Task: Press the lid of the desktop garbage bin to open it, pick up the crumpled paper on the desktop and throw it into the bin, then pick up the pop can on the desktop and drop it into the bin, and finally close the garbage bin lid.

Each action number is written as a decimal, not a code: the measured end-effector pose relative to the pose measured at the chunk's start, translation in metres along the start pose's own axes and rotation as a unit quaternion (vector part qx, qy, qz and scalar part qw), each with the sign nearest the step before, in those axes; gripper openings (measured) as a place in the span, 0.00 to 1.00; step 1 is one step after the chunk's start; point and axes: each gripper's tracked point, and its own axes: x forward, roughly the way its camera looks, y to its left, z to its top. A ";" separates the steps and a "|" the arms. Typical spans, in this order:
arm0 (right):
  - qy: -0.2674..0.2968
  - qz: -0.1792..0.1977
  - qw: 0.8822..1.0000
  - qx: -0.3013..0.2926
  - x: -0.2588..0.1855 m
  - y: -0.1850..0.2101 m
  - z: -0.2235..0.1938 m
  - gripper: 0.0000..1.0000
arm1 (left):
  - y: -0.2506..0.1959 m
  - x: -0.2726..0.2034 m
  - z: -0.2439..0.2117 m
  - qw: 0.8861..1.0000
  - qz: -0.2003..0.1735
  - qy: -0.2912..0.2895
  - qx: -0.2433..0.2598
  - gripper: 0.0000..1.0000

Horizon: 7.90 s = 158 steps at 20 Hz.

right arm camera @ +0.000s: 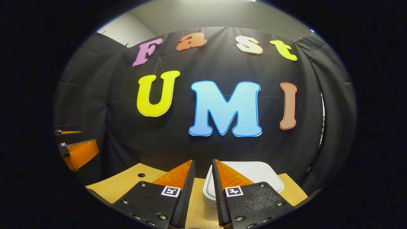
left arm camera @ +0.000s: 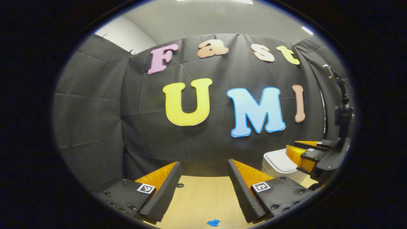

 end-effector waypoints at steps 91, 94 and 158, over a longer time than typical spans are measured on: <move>0.092 -0.057 0.990 0.094 0.032 -0.084 -0.092 0.02 | -0.008 0.007 -0.031 0.999 -0.018 0.032 -0.026 0.95; 0.081 -0.063 0.993 0.066 0.033 -0.085 -0.090 0.02 | -0.013 0.010 -0.036 0.999 -0.024 0.037 -0.027 0.95; 0.010 -0.114 0.993 0.016 -0.026 -0.080 0.003 0.92 | -0.018 -0.006 -0.330 0.947 -0.082 0.307 -0.051 0.96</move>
